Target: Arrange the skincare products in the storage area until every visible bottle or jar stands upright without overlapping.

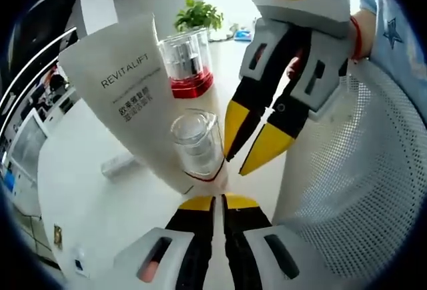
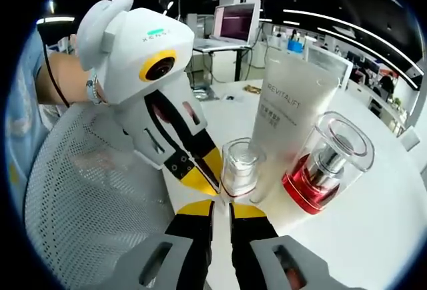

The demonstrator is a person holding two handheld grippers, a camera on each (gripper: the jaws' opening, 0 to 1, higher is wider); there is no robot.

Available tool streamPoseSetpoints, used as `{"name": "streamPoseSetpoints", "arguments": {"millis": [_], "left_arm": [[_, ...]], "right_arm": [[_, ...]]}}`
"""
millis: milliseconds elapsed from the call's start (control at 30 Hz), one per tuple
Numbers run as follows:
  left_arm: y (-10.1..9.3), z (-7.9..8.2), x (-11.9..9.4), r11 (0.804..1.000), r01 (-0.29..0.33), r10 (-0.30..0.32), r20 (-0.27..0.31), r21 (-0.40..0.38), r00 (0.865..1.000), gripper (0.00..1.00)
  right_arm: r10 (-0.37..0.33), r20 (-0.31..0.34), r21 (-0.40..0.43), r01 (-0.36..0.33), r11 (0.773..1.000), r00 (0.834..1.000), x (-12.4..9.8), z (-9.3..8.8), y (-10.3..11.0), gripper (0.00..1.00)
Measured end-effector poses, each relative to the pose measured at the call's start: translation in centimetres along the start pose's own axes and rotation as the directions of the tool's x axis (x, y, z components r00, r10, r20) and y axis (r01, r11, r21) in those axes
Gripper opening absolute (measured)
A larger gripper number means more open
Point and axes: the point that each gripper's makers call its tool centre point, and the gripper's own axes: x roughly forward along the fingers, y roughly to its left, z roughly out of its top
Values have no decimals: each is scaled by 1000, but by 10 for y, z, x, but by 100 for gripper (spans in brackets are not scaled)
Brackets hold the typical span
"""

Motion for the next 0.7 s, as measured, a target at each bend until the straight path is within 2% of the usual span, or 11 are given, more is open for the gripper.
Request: {"name": "streamPoseSetpoints", "arguments": {"millis": [333,433,467,600,633,700], "left_arm": [[9,-8,-6,1000,-23,23,-23,-2,999,7],[14,-24,-11,999,-42,39,-88,-35,995,10],[16,-31,-14,996,-53,45,-118,-66,992,11],[26,-40,-21,981,-90,69,-125,-172,990,12],[32,-42,-24,972,-114,89,-128,-204,988,12],[41,-45,-27,952,-151,119,-133,-266,984,12]], "right_arm": [[-4,-23,-6,4,1000,1000,-2,-6,-2,3],[2,-37,13,-2,1000,999,-4,-12,-5,3],[7,-58,49,-4,999,998,-6,-17,-8,2],[6,-23,155,-2,988,1000,-11,-16,-19,1],[20,-10,192,-18,981,1000,-12,-15,-18,1],[37,-3,200,-36,979,999,-16,-16,-18,2]]}}
